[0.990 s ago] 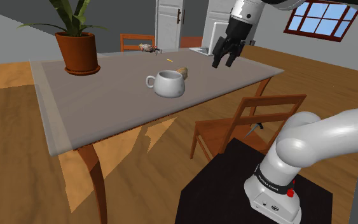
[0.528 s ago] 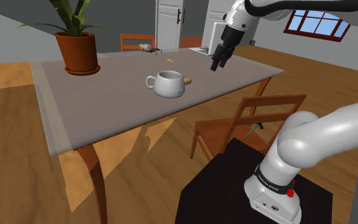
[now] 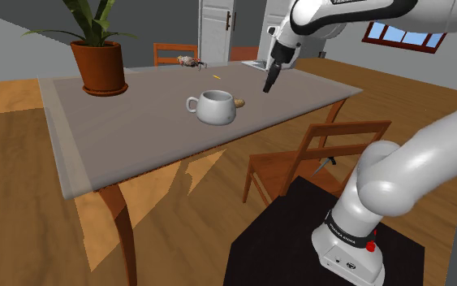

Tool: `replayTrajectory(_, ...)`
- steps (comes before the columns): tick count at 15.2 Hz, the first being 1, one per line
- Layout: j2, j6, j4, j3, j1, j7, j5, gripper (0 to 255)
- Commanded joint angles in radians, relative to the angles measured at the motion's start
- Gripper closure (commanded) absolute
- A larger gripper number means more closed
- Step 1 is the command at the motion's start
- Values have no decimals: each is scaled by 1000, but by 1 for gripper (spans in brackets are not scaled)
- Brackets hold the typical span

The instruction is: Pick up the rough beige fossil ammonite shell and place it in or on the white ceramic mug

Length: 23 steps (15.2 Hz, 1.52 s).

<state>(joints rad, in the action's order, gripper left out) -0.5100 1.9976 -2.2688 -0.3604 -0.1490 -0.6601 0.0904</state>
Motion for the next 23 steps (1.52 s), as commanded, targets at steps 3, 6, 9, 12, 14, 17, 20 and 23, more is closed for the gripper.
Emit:
replayTrajectory(3, 150, 85, 88, -92, -69, -244, -31, 0)
replayTrajectory(6, 269, 129, 170, -153, -119, -431, -87, 0)
replayTrajectory(9, 395, 156, 265, -198, -154, -625, -169, 0)
replayTrajectory(12, 486, 164, 339, -213, -163, -760, -237, 0)
replayTrajectory(14, 501, 186, 328, -212, -162, -768, -249, 0)
replayTrajectory(17, 525, 219, 313, -212, -162, -781, -269, 0)
replayTrajectory(20, 547, 247, 303, -211, -162, -793, -287, 0)
replayTrajectory(23, 547, 247, 303, -211, -162, -793, -287, 0)
